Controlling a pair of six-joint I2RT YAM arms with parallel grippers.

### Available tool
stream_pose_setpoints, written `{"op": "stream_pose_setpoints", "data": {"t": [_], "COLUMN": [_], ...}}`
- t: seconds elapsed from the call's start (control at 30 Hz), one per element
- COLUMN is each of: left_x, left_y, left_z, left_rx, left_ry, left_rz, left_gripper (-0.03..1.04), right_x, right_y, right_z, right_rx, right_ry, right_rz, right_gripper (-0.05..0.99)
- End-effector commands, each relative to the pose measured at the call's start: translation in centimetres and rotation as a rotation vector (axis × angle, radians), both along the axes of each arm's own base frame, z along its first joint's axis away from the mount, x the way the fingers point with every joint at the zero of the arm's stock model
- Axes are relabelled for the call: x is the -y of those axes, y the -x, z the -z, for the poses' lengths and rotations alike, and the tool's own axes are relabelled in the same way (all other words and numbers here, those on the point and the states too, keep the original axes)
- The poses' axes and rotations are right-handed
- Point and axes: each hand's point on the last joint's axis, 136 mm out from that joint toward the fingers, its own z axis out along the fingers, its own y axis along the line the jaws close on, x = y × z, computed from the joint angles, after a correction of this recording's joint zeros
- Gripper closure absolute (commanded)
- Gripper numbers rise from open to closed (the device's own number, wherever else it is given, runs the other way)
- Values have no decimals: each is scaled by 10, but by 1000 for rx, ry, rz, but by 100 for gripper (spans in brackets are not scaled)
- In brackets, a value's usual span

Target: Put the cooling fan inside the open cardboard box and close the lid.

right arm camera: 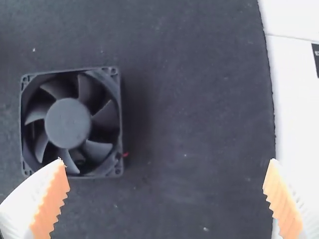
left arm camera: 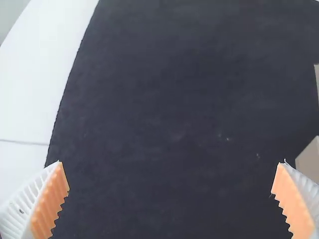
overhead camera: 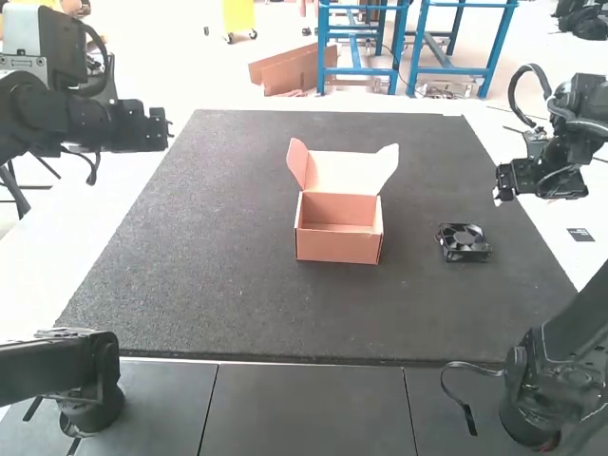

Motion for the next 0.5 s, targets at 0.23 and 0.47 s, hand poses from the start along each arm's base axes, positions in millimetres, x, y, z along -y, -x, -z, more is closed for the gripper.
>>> {"op": "stream_pose_setpoints", "data": {"t": [0.23,0.47], "left_x": [1,-12], "left_y": [-5,-6], "left_z": [-5,-7], "left_rx": [20,27], "left_ry": [-18,-102], "left_rz": [9,-30], "left_gripper": [4,4], "right_x": [4,7], "right_y": [-13,-26], "right_z": [45,66], "right_rx": [-101,-112], "right_ry": [-32,-32], "right_rz": [8,16], "right_gripper": [4,4]}}
